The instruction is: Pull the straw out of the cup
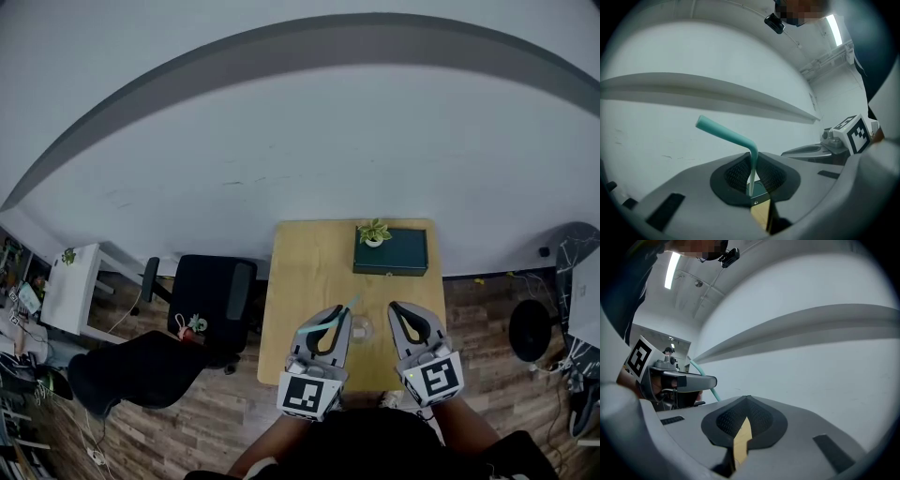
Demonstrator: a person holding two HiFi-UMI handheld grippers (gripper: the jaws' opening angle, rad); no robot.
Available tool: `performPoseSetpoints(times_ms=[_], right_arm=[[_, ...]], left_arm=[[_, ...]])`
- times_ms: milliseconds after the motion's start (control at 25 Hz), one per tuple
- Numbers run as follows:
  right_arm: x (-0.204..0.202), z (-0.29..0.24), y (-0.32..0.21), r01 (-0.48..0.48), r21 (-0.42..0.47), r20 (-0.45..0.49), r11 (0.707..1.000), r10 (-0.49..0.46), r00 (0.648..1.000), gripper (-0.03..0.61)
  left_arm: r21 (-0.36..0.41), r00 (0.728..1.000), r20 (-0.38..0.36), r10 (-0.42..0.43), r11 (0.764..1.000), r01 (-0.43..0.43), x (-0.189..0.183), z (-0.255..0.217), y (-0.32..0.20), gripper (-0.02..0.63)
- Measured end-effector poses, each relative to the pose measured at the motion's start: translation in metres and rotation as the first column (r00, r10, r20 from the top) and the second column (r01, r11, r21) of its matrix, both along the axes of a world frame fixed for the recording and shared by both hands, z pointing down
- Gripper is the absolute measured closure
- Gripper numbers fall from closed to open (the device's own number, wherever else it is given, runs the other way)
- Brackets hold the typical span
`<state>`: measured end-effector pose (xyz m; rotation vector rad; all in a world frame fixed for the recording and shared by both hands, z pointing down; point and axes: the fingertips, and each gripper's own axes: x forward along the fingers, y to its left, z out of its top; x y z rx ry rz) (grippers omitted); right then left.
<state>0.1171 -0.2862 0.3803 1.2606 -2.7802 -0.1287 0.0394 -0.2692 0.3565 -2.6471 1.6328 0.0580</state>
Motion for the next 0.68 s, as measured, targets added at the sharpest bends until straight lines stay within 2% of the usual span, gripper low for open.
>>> performPoseSetpoints(times_ms=[120,280,480,680], right_arm=[[0.001,0.000,-0.002,-0.004,0.001,0.004,1.000,0.004,1.000,0.561],[0.004,0.001,-0.004,-0.010,-0.002,0.009,1.000,0.010,1.000,0.561],[0.005,0.000,-0.005,-0.009,0.001,0.017,1.000,0.009,1.000,0.561],[0.008,-0.004,-0.004,-0.010,0.000,0.040,1.000,0.010,0.999,0.561]], left_arm=[[-0.020,0.999,0.037,-0.004,1.000,0.005,-0.004,0.014,0.000,0.568],[-0.021,1.000,0.013,-0.004,1.000,0.004,-0.002,0.010,-0.001,0.568],[-0.037,0.999,0.050,-0.005,0.999,0.007,-0.009,0.029,-0.001,0.568],[-0.086,0.999,0.034,-0.012,0.996,0.015,-0.009,0.041,-0.001,0.568]])
